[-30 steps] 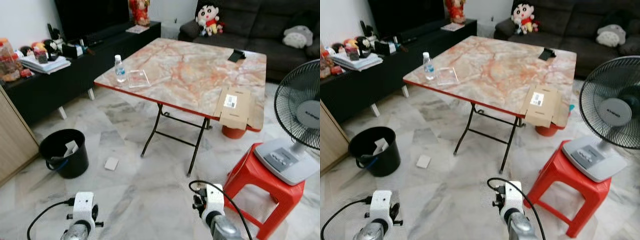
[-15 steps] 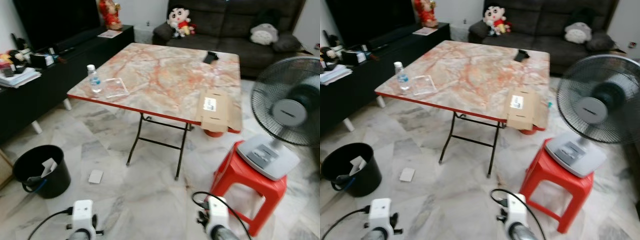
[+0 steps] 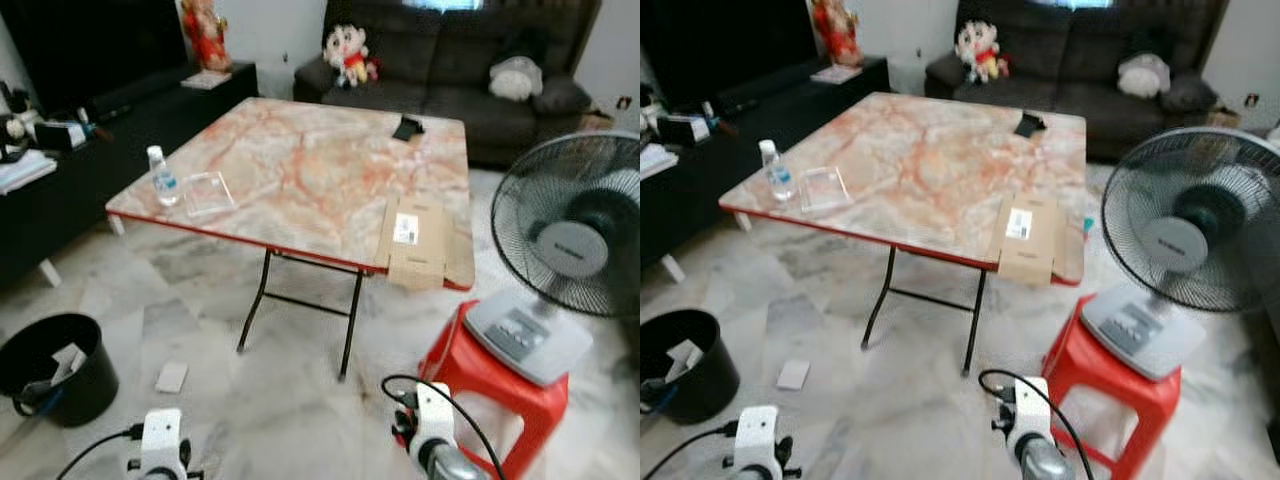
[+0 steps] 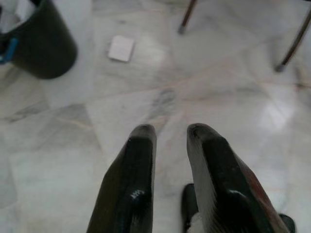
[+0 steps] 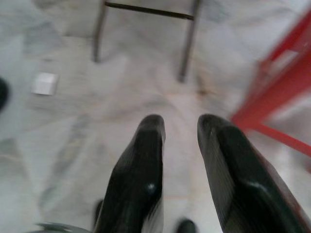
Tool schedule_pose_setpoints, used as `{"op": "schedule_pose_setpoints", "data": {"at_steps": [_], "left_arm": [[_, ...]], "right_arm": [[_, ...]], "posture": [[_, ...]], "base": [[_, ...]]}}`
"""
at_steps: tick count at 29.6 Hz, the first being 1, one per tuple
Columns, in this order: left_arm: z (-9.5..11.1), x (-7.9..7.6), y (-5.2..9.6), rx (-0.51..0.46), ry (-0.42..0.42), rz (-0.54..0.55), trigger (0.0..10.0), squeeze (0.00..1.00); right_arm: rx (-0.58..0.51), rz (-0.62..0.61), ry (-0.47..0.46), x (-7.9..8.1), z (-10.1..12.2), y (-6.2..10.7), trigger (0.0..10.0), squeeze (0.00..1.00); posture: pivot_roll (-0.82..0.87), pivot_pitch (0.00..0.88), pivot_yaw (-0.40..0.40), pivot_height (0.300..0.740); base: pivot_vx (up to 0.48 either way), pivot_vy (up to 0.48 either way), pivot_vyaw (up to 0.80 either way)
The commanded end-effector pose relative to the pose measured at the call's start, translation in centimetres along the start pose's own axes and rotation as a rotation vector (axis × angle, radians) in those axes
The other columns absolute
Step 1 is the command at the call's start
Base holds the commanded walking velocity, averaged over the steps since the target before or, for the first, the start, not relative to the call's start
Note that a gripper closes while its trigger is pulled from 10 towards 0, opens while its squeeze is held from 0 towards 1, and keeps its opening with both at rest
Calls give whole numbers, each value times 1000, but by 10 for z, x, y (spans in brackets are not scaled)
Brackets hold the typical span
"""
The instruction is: Picking trash to rubbish bin
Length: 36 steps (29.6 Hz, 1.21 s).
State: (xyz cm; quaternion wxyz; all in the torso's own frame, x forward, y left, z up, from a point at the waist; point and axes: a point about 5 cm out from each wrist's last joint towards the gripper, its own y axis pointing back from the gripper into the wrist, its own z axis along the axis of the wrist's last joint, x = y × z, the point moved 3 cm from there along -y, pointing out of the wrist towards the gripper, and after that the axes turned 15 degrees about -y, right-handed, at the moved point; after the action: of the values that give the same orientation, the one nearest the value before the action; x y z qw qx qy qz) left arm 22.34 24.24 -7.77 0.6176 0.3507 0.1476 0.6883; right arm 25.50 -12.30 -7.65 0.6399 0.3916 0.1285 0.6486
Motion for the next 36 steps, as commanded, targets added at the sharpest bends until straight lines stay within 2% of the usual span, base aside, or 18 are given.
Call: {"op": "schedule_pose_setpoints", "data": {"at_steps": [1,11,16,36], "left_arm": [[2,-1,-1,2,-7,-2,10000,0],[1,-1,-1,4,-11,-6,10000,0],[2,-1,-1,1,-17,-10,10000,0],[6,-3,-2,-9,-36,-23,10000,0]], "right_arm": [[-37,14,6,3,12,-2,10000,0],[-56,25,-3,6,16,-3,10000,0],[-56,24,-7,6,15,-2,10000,0],[-64,13,-9,3,15,-2,10000,0]], "posture": [[29,0,-22,740],[27,0,-19,740],[24,0,-13,740],[26,0,-13,740]], "base": [[368,0,0],[368,0,0],[368,0,-749],[340,0,0]]}}
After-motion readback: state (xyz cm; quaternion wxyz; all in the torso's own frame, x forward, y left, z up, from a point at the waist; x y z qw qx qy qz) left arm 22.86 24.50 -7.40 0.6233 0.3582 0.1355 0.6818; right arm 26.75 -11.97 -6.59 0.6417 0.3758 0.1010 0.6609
